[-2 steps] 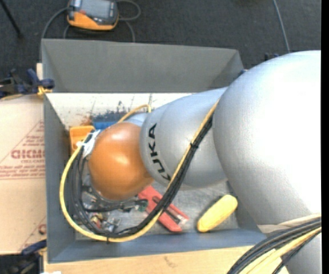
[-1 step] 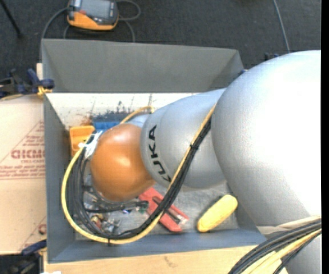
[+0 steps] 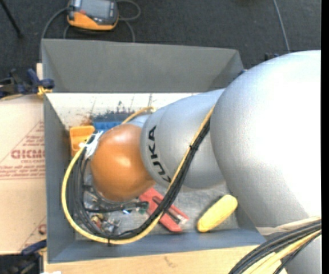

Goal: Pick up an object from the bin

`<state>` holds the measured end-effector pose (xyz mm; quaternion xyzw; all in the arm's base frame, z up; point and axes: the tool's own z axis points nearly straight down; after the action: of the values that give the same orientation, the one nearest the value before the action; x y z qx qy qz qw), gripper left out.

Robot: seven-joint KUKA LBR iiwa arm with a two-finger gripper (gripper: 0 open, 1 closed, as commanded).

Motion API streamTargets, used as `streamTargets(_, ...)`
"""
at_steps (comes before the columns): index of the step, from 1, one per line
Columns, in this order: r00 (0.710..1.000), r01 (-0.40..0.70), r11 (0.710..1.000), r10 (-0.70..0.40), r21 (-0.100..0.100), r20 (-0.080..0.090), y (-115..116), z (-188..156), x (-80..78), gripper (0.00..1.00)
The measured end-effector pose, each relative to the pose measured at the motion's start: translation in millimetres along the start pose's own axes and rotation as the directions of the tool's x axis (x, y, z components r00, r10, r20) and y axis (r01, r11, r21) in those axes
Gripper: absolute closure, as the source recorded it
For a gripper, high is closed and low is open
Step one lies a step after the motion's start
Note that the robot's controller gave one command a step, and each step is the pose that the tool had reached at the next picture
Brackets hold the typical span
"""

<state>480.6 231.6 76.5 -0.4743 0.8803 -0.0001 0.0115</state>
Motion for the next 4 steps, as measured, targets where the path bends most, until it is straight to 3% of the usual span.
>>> streamTargets(1, 0.996, -0.086, 0.996, 0.086, 0.003, 0.005, -4.3, -0.5, 4.7, 1.00)
streamTargets(2, 0.996, -0.085, 0.996, 0.085, 0.001, -0.007, -3.4, 0.4, -1.4, 1.00)
streamTargets(4, 0.996, -0.089, 0.996, 0.089, 0.001, -0.007, -3.2, 0.3, -1.7, 1.00)
